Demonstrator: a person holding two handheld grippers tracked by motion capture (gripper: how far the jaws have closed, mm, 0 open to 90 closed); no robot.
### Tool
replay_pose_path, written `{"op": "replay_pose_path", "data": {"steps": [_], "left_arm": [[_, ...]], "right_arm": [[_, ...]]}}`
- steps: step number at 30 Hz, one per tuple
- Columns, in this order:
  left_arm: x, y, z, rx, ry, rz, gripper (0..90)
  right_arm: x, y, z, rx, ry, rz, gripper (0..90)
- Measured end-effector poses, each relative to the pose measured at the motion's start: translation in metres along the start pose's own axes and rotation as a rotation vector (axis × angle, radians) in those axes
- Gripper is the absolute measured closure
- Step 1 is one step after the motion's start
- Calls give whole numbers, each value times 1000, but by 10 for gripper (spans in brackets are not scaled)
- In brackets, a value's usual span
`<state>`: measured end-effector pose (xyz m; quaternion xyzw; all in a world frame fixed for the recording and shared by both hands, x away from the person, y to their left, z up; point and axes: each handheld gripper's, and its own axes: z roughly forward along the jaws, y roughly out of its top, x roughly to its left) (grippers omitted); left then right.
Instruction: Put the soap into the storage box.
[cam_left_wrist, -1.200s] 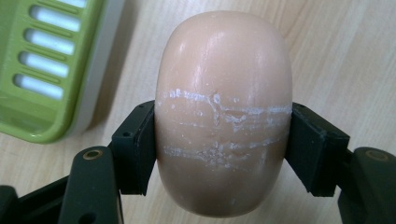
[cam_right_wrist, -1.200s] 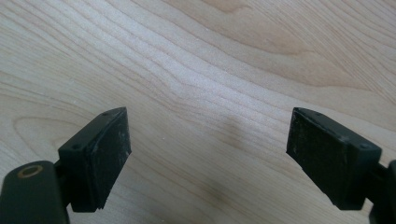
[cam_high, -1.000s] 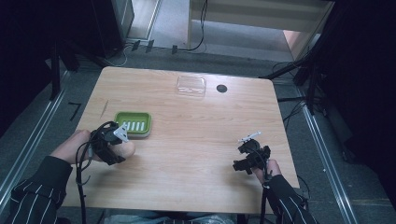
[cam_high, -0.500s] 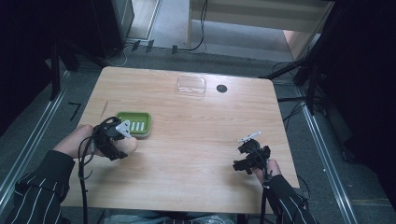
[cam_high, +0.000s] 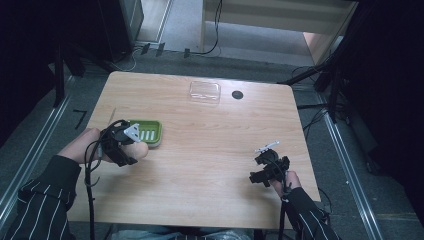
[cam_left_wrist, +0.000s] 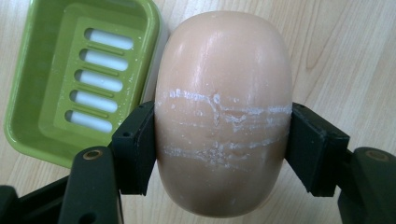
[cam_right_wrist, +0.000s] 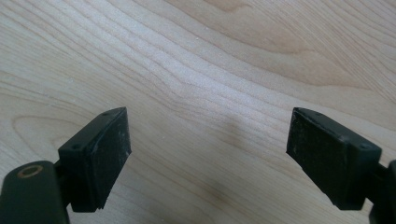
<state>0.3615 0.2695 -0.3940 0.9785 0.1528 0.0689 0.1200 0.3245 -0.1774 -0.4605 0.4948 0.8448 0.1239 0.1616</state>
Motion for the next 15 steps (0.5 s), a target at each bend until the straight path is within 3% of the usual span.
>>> {"op": "replay_pose_path", "data": {"steps": [15], "left_arm": [[12,0,-7,-19,20,3,328]], "right_arm": [[0,0,0,2,-3,-1,143]]}}
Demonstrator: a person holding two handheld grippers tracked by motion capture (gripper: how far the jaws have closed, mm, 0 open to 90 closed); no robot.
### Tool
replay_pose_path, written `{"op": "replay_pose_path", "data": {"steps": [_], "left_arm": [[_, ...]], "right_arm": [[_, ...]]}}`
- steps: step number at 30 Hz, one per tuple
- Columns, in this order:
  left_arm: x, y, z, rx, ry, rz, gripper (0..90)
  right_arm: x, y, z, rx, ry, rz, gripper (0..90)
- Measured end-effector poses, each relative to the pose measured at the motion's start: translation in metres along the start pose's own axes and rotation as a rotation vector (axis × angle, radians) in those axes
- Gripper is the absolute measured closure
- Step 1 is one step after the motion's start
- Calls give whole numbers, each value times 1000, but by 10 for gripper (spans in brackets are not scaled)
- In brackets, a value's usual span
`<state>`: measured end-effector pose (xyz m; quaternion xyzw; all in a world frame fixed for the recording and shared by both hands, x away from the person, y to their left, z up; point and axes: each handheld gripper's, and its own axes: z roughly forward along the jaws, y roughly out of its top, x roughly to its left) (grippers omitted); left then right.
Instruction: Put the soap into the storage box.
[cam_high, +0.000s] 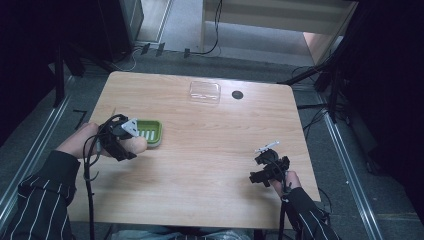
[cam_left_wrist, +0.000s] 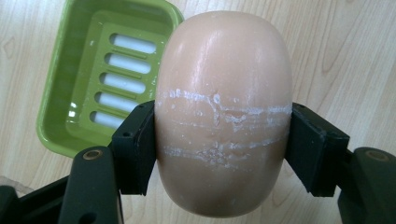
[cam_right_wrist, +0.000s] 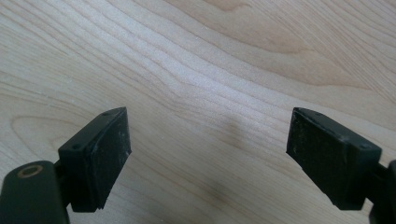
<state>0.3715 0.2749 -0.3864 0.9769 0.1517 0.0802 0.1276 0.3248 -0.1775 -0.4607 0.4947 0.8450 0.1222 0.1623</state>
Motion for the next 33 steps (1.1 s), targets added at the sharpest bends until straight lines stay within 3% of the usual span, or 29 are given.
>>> {"op": "replay_pose_path", "data": {"steps": [33], "left_arm": [[25,6,1,-8,25,39,328]], "right_arm": [[0,0,1,11,-2,1,143]]}}
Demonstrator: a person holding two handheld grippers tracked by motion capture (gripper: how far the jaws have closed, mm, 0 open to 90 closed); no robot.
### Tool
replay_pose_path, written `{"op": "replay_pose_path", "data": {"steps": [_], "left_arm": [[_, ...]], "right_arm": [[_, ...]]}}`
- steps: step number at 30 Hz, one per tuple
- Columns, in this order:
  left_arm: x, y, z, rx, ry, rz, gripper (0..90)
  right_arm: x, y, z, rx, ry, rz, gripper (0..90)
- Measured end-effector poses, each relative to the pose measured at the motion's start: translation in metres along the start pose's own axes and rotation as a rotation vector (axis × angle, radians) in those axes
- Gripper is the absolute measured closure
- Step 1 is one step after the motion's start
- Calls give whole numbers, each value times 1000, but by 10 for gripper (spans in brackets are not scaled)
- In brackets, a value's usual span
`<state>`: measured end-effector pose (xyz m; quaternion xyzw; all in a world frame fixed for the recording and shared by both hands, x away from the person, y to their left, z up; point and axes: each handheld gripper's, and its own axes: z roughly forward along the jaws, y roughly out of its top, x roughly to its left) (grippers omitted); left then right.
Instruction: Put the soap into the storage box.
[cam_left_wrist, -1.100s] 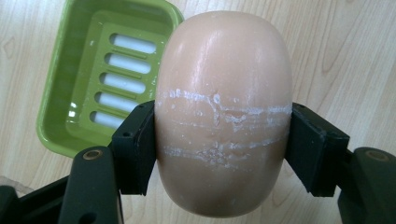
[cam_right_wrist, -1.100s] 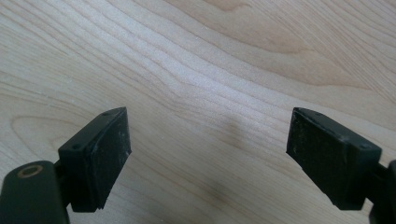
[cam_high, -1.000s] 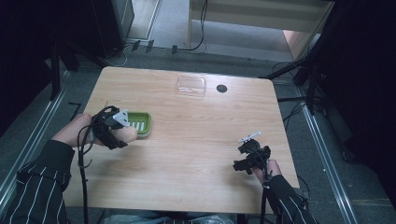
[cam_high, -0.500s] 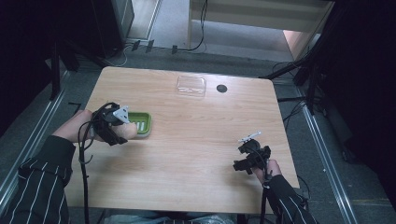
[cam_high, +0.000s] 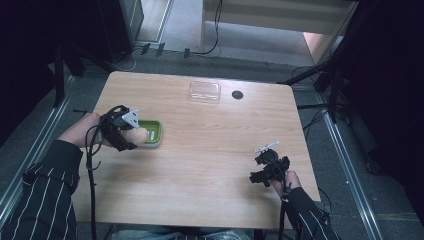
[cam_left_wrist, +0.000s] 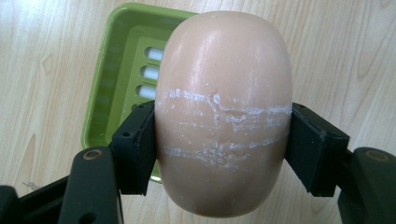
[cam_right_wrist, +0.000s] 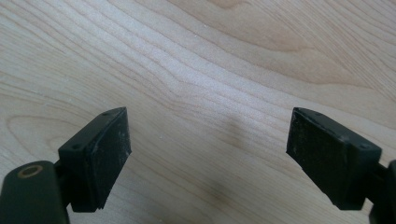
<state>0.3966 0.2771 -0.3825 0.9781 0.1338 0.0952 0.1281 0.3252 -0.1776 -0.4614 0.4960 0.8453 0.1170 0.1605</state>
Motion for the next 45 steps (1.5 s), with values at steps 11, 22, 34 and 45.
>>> {"op": "replay_pose_path", "data": {"steps": [11,22,34,45], "left_arm": [[7,1,2,-1,15,5,328],[14,-1,6,-19,40,13,328],[25,0,15,-31,47,9,328],[33,-1,26,-34,44,6,328]], "right_arm": [[0,0,1,-4,-2,0,143],[0,0,1,0,-3,5,143],[-1,0,1,7,-7,7,143],[-1,-1,2,10,-10,5,143]]}}
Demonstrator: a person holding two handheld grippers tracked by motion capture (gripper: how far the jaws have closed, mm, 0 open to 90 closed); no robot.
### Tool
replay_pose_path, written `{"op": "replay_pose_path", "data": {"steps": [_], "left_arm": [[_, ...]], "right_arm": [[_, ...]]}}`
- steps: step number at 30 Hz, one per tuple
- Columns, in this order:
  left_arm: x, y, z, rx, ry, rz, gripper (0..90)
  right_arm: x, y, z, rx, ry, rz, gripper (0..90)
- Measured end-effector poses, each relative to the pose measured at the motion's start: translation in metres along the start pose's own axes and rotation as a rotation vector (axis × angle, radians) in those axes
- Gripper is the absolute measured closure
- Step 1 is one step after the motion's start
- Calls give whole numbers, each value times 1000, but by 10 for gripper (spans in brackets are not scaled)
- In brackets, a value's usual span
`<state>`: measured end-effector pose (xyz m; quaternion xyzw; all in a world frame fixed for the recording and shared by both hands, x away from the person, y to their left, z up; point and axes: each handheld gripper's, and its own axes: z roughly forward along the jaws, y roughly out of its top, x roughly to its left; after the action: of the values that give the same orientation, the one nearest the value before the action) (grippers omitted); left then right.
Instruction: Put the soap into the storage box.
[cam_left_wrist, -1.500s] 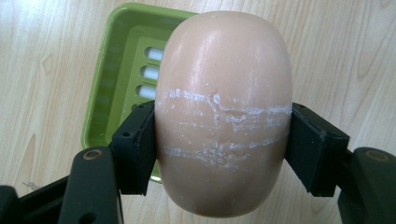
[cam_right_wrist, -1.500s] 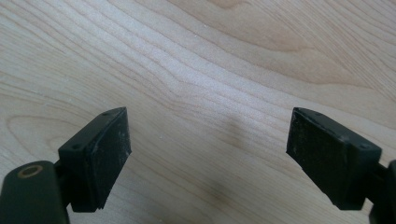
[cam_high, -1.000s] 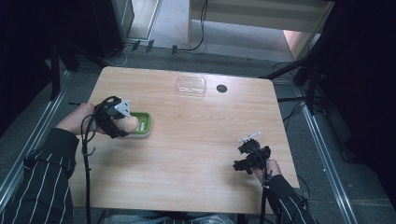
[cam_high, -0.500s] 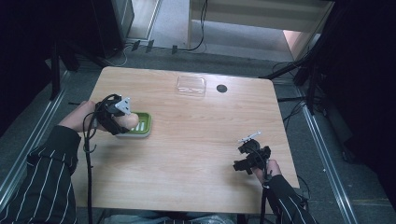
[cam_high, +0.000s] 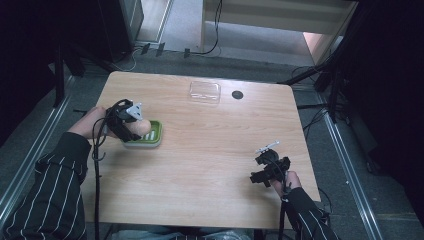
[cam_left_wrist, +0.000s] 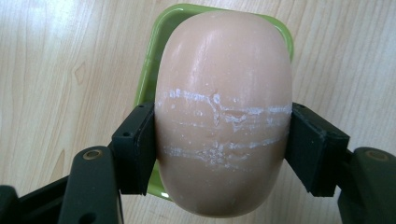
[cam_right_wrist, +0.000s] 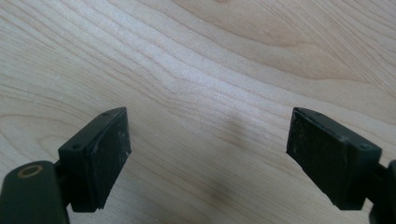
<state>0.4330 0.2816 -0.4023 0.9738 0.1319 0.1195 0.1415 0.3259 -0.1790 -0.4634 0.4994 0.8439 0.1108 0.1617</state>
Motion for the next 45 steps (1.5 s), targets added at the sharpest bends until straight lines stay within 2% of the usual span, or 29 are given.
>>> {"op": "replay_pose_path", "data": {"steps": [8,20,23,27,34,45], "left_arm": [[3,-2,6,-15,9,5,328],[8,-5,16,-23,13,-13,327],[9,-5,19,-19,18,-9,327],[9,-4,24,-2,3,-8,327],[10,-6,25,-15,-3,-16,327],[12,-7,31,2,-3,-12,327]], "right_arm": [[0,0,0,1,-1,1,143],[1,0,1,-2,4,1,143],[1,0,1,0,4,3,143],[1,1,1,5,5,2,143],[2,0,1,4,5,0,143],[1,1,1,7,5,-2,143]]}}
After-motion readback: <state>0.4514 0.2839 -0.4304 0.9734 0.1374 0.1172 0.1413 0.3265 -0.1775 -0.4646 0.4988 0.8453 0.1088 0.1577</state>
